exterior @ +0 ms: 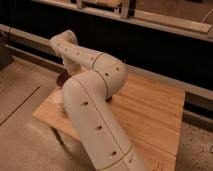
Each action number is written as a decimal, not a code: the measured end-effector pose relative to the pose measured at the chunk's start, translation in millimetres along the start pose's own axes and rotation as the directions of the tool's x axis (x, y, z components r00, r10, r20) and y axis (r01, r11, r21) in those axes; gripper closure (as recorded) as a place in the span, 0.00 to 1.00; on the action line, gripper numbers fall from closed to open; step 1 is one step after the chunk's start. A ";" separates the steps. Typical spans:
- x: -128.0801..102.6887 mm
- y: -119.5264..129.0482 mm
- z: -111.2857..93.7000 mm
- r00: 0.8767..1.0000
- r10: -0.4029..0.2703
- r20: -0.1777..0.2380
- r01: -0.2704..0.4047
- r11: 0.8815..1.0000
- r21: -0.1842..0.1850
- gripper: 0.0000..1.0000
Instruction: Drag the ceramic bowl in a circle
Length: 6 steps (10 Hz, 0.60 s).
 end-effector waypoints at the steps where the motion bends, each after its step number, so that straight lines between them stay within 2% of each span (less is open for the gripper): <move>1: 2.8 -5.2 -2.7 1.000 -0.001 -0.003 0.001 1.000 -0.002 0.81; 3: 0.4 -32.5 -11.4 0.998 0.055 -0.001 -0.055 0.998 -0.014 0.81; 6: -9.4 -82.9 -20.0 0.987 0.162 0.008 -0.162 0.987 -0.016 0.81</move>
